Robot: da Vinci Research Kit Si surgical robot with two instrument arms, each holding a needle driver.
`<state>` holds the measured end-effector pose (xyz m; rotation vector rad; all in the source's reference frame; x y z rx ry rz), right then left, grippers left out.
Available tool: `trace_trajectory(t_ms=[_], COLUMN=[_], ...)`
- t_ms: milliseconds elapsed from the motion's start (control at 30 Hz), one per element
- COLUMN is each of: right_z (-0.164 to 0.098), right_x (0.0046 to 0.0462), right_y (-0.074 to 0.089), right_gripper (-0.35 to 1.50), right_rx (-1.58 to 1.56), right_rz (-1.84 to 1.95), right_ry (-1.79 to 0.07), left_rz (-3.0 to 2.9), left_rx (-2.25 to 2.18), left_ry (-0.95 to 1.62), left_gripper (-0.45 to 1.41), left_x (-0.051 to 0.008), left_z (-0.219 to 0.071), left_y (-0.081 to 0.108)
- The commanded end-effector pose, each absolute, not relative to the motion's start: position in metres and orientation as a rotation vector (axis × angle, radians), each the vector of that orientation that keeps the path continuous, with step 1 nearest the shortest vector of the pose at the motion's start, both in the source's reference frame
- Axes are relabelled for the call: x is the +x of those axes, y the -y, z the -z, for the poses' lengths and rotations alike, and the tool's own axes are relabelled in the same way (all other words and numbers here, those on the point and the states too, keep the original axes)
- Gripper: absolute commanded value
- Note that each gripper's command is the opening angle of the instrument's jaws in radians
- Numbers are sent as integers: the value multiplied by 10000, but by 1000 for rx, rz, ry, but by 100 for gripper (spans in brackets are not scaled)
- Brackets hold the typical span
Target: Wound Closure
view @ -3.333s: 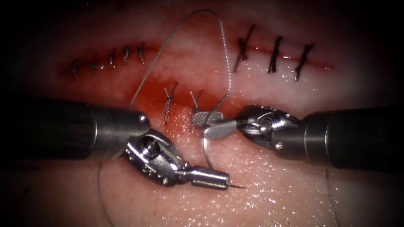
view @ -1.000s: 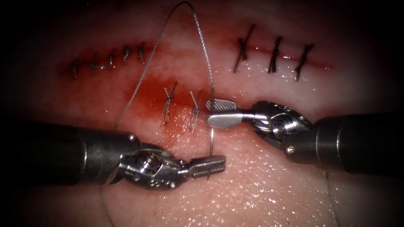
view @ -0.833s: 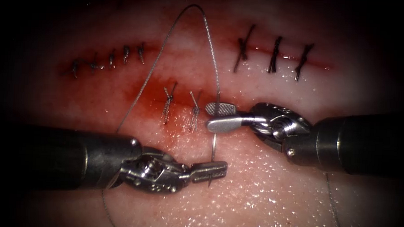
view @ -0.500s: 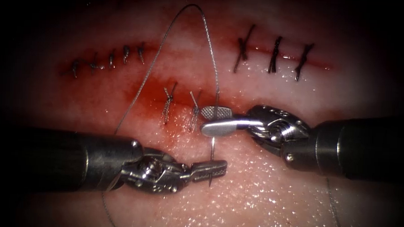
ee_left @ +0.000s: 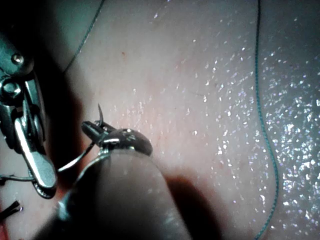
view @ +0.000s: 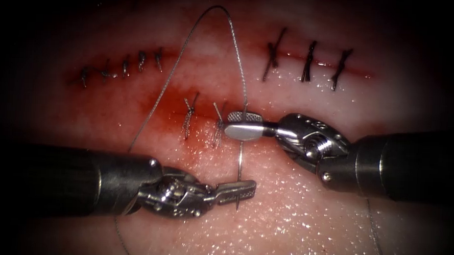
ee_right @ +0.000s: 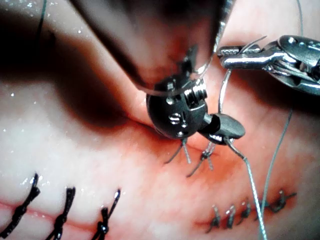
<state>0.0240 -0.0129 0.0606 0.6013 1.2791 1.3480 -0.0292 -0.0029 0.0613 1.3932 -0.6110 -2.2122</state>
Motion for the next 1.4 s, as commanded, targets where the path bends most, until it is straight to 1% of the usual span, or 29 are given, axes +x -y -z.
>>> trace_trajectory(t_ms=[33, 100, 133, 167, 200, 267, 333, 367, 400, 467, 500, 533, 567, 667, 700, 733, 767, 833, 867, 900, 933, 1000, 1033, 1133, 1200, 1267, 1400], right_z=[-612, -612, -612, -613, -613, -614, -615, -618, -623, -625, -627, -630, -633, -640, -642, -643, -645, -649, -649, -654, -654, -658, -658, -660, -662, -663, -667], right_x=[247, 246, 245, 244, 243, 241, 238, 234, 231, 231, 231, 231, 232, 233, 233, 233, 232, 229, 229, 225, 225, 221, 221, 221, 221, 221, 219], right_y=[137, 138, 139, 139, 139, 137, 134, 130, 124, 122, 120, 118, 117, 110, 107, 103, 99, 90, 90, 80, 80, 71, 71, 67, 64, 61, 54], right_gripper=[-35, -35, -35, -35, -35, -35, -35, -35, -35, -35, -35, -35, -35, -35, -35, -35, -35, -35, -35, -35, -35, -35, -35, -35, -35, -35, -35], right_rx=[582, 596, 591, 585, 584, 584, 588, 559, 507, 489, 473, 432, 396, 299, 278, 260, 225, 149, 149, 105, 105, 27, 27, -29, -88, -139, -241], right_rz=[-1358, -1391, -1393, -1397, -1398, -1399, -1406, -1350, -1260, -1241, -1227, -1184, -1145, -1054, -1038, -1020, -1001, -981, -981, -960, -960, -883, -883, -804, -711, -589, -391], right_ry=[-1268, -1218, -1204, -1200, -1197, -1199, -1220, -1251, -1279, -1281, -1283, -1286, -1295, -1320, -1325, -1327, -1324, -1303, -1303, -1291, -1291, -1293, -1293, -1304, -1310, -1341, -1388], left_rz=[2207, 2207, 2207, 2208, 2208, 2220, 2265, 2313, 2330, 2339, 2353, 2371, 2385, 2424, 2436, 2460, 2484, 2522, 2522, 2593, 2593, 2676, 2676, 2758, 2824, 2873, 2928], left_rx=[1391, 1389, 1389, 1391, 1392, 1393, 1446, 1507, 1516, 1513, 1522, 1535, 1552, 1570, 1572, 1573, 1558, 1517, 1517, 1532, 1532, 1559, 1559, 1526, 1494, 1464, 1417], left_ry=[611, 607, 607, 606, 605, 602, 589, 587, 582, 581, 571, 558, 546, 484, 465, 454, 463, 481, 481, 429, 429, 381, 381, 403, 425, 448, 452], left_gripper=[-45, -45, -21, 29, 69, 103, 123, 133, 135, 135, 131, 103, 64, -6, -21, -32, -30, -38, -38, -26, -26, -3, -3, 5, 2, -11, -10], left_x=[-296, -296, -296, -296, -296, -295, -294, -294, -292, -291, -290, -289, -286, -281, -280, -279, -279, -279, -279, -280, -280, -280, -280, -280, -279, -280, -283], left_z=[-619, -619, -618, -618, -617, -616, -615, -614, -615, -616, -618, -619, -622, -631, -635, -638, -643, -654, -654, -665, -665, -674, -674, -681, -685, -690, -698], left_y=[34, 34, 34, 33, 32, 28, 26, 24, 24, 24, 23, 23, 22, 20, 20, 20, 22, 25, 25, 23, 23, 20, 20, 16, 14, 11, 12])
